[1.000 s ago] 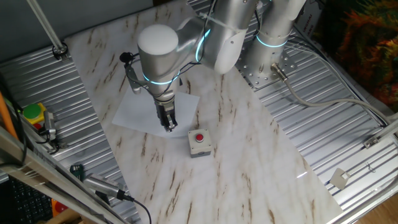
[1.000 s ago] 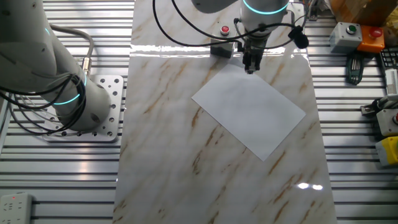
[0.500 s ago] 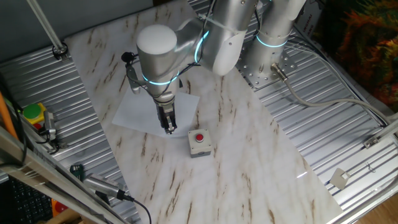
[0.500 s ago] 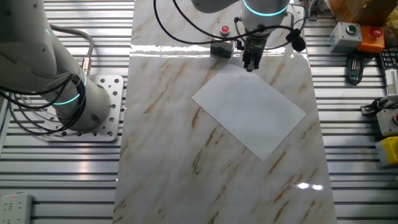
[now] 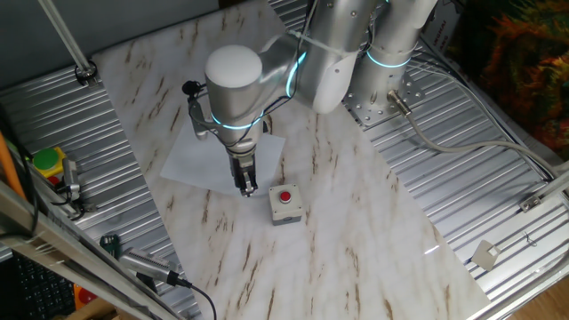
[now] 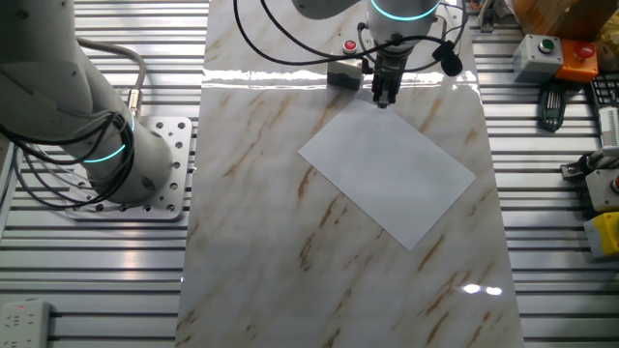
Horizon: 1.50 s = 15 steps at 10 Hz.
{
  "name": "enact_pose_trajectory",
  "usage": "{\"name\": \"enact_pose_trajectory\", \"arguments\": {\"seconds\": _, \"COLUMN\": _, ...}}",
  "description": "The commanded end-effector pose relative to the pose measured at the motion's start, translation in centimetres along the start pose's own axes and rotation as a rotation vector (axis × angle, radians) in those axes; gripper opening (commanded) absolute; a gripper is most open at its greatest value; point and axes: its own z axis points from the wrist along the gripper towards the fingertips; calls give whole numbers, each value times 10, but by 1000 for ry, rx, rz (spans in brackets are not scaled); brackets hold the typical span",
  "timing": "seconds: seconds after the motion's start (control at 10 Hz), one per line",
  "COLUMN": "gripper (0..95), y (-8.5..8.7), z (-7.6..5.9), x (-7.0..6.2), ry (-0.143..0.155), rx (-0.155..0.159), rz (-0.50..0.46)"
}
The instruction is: Flip over and spread out the paper that is laid flat on the table
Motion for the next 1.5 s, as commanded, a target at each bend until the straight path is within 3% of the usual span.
{"name": "enact_pose_trajectory", "arguments": {"seconds": 0.1, "gripper": 190, "y": 1, "z": 3, "x": 1, "ry": -5, "rx": 3, "rz": 10}}
{"name": "enact_pose_trajectory", "arguments": {"seconds": 0.7, "gripper": 190, "y": 17, "z": 5, "x": 1, "ry": -1, "rx": 0, "rz": 35}}
{"name": "enact_pose_trajectory", "arguments": {"seconds": 1.5, "gripper": 190, "y": 16, "z": 10, "x": 10, "ry": -8, "rx": 6, "rz": 35}}
